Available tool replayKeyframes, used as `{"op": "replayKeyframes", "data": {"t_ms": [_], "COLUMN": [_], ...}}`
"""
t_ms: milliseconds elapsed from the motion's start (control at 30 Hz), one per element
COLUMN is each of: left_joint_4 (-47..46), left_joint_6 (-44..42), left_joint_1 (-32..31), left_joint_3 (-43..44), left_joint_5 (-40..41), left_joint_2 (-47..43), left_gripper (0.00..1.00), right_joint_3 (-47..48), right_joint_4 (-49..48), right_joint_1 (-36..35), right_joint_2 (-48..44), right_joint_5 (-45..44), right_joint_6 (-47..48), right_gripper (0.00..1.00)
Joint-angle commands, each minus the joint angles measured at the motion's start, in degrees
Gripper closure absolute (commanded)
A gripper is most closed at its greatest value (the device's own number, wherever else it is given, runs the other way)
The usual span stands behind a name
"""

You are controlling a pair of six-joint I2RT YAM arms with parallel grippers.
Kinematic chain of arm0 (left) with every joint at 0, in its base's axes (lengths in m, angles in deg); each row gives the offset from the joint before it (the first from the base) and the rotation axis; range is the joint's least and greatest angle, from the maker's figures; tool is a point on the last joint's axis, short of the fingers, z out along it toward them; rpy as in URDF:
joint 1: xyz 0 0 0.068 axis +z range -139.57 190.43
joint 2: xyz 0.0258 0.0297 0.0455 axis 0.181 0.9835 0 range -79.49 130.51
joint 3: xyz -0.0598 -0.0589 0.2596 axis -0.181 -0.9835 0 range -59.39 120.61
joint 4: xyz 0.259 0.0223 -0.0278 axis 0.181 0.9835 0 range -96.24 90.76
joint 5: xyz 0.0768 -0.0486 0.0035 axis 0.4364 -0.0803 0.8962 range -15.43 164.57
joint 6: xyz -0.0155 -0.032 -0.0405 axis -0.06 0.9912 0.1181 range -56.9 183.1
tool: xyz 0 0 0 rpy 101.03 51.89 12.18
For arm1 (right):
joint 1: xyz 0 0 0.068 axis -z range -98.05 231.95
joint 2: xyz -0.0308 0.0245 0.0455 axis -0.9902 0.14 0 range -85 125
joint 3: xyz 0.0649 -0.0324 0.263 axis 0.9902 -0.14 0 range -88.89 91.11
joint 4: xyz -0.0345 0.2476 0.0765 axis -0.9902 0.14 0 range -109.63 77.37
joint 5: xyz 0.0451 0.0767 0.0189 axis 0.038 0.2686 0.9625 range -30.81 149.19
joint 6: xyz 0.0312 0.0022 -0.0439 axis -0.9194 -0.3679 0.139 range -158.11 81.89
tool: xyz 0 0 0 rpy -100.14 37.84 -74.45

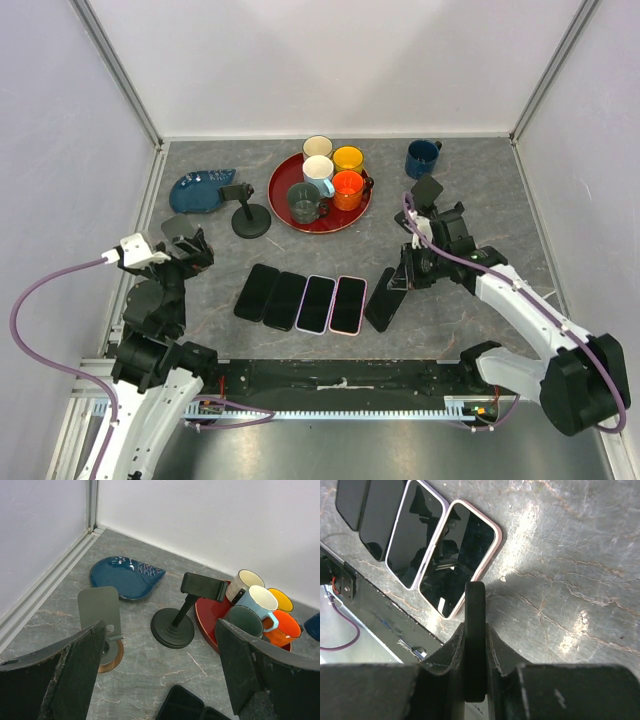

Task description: Remove the phone from the phone stand

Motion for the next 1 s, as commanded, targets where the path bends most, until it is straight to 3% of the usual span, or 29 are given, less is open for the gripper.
{"op": "replayKeyframes", "data": {"t_ms": [0, 433, 533, 667, 967], "left_joint_4": [-1.6, -1.7, -1.6, -1.5, -1.5], "left_joint_6": [-1.3, -1.4, -1.4, -1.4, -1.3], "left_joint_1": [0.4, 0.5, 0.5, 0.5, 0.6], "left_joint_3": [-0.2, -0.2, -0.2, -0.2, -0.2], "left_joint_5": [-0.6, -1.3, -1.3, -1.5, -1.5], "left_joint_2": [0.6, 1.3, 1.2, 1.2, 0.9], "left_gripper": [0.04, 0.05, 0.05, 0.05, 0.05], "right_joint_3": [-2.6, -6.8, -7.5, -8.5, -9.8], "right_joint_4": [-11.0, -11.2, -11.0, -10.8, -9.5], "right_joint_1": [-1.1, -1.2, -1.2, -1.1, -1.2], "right_joint_2": [2.1, 11.0, 12.6, 13.0, 14.2], "right_joint_5": [1.7, -1.2, -2.1, -5.0, -8.4], "right_joint_6": [-4.2, -2.2, -1.6, -1.9, -2.4], "right_gripper": [1.0, 0.99, 0.89, 0.67, 0.53]}}
